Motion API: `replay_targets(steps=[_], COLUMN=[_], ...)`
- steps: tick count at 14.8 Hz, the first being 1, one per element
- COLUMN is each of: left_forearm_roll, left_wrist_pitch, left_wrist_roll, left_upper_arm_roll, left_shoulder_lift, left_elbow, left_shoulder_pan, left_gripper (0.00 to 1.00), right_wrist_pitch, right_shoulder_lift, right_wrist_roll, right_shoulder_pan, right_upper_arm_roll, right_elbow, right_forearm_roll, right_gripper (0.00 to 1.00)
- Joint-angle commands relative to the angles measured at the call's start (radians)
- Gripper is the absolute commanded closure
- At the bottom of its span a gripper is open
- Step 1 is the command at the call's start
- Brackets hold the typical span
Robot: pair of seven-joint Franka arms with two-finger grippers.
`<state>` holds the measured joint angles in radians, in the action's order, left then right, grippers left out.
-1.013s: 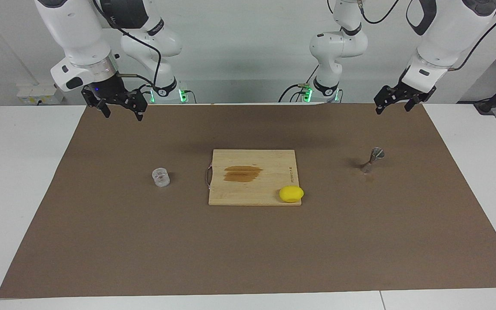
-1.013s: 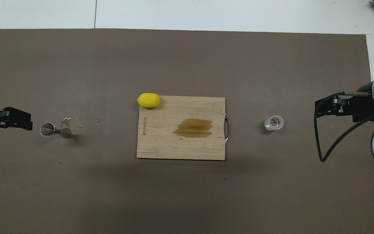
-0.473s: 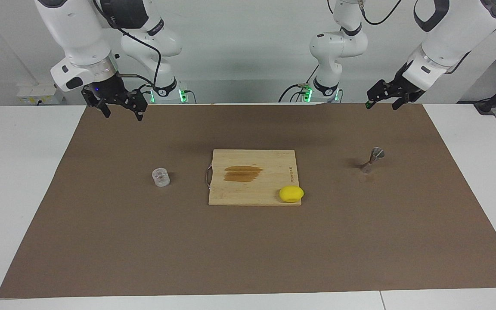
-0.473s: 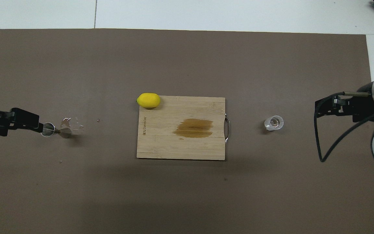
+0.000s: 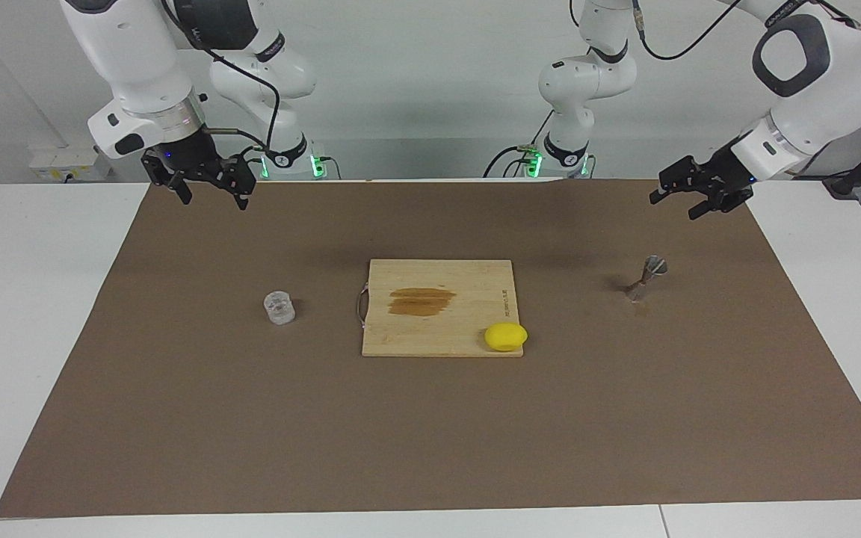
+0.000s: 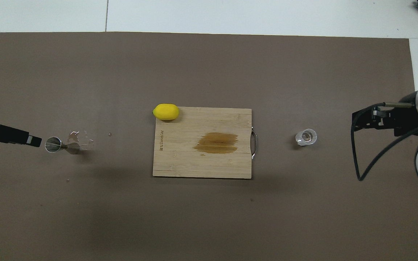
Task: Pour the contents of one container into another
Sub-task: 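Move the left gripper toward the small dark metal cup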
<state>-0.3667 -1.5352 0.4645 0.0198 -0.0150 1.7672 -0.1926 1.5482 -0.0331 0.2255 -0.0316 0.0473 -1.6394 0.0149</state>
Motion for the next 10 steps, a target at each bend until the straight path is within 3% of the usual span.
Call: replay_targets(steps=[1,4,7,10], left_forearm_roll=[-0.046,-0.106,-0.199,-0.289], left_wrist_pitch=[-0.028,-0.037,-0.027,0.036], left_wrist_roll=[0.205,0.428,0.707,0.807], left_upper_arm_roll=[0.008,0.008,0.008,0.014], left_shoulder_lift=[-0.071,-0.152,-0.279,-0.316], left_elbow=[-0.011,-0.028,-0.119,-0.115], left_shoulder_pan=[-0.059,-0.112,-0.154,-0.221], left_gripper=[0.00,0.00,0.00,0.00], right_wrist_pitch=[-0.013,-0.013,-0.013,-0.013], right_shoulder_lift=[0.004,0.004,0.005,0.005], right_wrist_roll=[-0.031,-0.031,-0.031,-0.031], right_shoulder_pan=[0.015,0.015,0.015,0.015], right_upper_arm_roll=[0.006,0.006,0.006,0.006], right_elbow=[0.013,0.013,0.013,0.013], right_forearm_roll=[0.002,0.002,0.002,0.002], right_gripper=[0.00,0.00,0.00,0.00])
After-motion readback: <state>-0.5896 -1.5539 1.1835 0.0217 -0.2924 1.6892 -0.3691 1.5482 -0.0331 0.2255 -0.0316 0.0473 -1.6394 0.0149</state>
